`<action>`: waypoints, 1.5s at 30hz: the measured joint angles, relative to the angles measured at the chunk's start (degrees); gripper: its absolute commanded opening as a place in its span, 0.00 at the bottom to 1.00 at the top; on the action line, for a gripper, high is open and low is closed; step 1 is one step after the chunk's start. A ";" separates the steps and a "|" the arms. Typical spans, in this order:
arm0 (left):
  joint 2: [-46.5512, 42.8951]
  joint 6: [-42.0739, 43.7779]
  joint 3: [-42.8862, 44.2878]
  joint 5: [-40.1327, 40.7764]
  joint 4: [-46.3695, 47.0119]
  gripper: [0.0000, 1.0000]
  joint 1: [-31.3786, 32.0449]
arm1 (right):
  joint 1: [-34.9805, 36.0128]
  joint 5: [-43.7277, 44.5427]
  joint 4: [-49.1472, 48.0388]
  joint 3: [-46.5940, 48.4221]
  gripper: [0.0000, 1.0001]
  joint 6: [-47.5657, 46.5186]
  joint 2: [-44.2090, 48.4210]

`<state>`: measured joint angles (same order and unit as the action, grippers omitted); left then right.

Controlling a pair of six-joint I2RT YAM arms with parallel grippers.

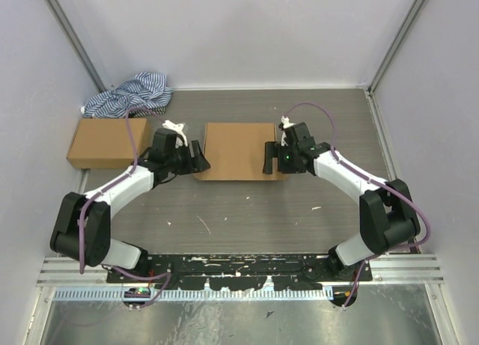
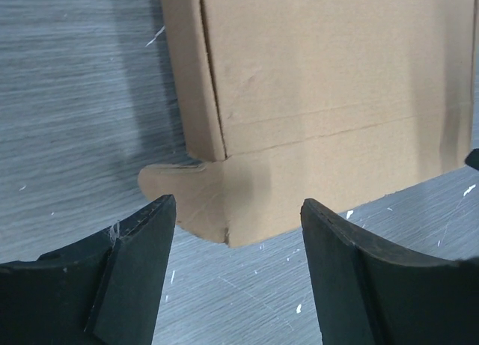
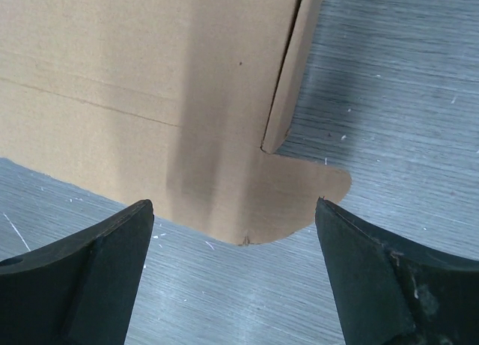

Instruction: Fold the paper box

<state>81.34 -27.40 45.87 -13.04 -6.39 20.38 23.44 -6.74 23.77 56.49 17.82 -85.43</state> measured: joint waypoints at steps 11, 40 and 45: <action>2.97 1.97 0.00 0.68 5.70 0.76 1.53 | 1.49 0.72 -0.85 0.00 0.95 -1.27 -2.38; 5.55 3.85 1.31 -0.61 1.62 0.71 4.90 | 3.52 -0.07 -0.94 0.15 0.94 -2.56 -3.45; 5.31 3.82 5.55 -1.25 -4.66 0.69 4.90 | 3.93 -0.07 -0.46 0.15 0.94 -2.54 -3.45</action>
<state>86.65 -23.57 51.42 -14.28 -11.05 25.28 27.38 -6.81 23.31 56.64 15.29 -88.88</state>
